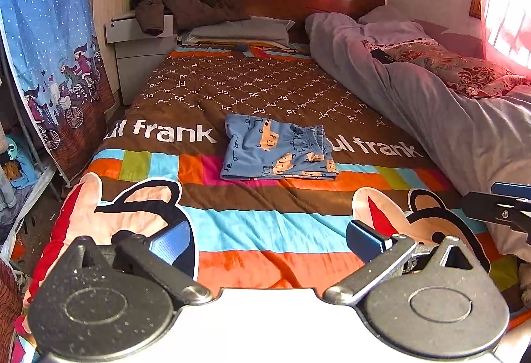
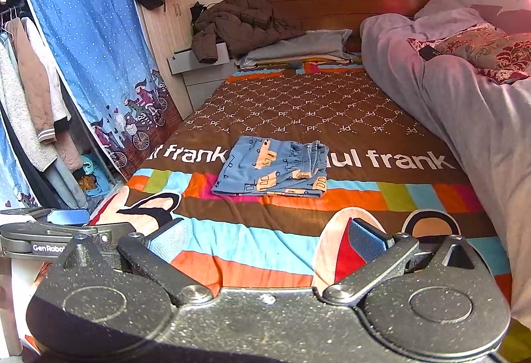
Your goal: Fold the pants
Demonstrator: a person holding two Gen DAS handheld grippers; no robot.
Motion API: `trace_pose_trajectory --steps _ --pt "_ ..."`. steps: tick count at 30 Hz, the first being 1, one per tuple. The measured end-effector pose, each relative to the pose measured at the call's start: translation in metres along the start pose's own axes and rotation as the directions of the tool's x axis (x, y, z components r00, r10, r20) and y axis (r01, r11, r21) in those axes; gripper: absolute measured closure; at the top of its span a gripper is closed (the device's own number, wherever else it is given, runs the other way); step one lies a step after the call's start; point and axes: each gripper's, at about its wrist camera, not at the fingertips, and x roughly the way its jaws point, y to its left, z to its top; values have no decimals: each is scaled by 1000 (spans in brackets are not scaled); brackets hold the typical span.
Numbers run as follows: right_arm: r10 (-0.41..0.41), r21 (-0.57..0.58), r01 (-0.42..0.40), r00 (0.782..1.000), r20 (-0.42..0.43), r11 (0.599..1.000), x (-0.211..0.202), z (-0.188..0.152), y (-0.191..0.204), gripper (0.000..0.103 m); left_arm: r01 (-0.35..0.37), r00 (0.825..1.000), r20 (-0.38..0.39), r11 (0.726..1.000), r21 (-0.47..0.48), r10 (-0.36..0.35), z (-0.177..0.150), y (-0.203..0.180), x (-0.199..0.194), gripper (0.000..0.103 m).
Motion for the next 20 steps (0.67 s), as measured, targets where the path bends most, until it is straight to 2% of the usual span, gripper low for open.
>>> trace_pose_trajectory --steps 10,13,17,20 --pt "9 -5 -9 1000 1 1000 1 0 2 1 6 1000 5 1000 -2 -6 2 1 0 0" --pt "11 -3 -11 1000 1 1000 2 1 3 1 23 999 47 1000 -17 -23 1 2 -5 0" --pt "16 -8 -16 1000 3 1000 1 1 3 1 -55 995 88 998 21 53 0 -5 -8 2" --pt "16 -7 -16 1000 2 1000 2 1 2 1 -41 997 66 999 -23 42 1 0 -4 0"
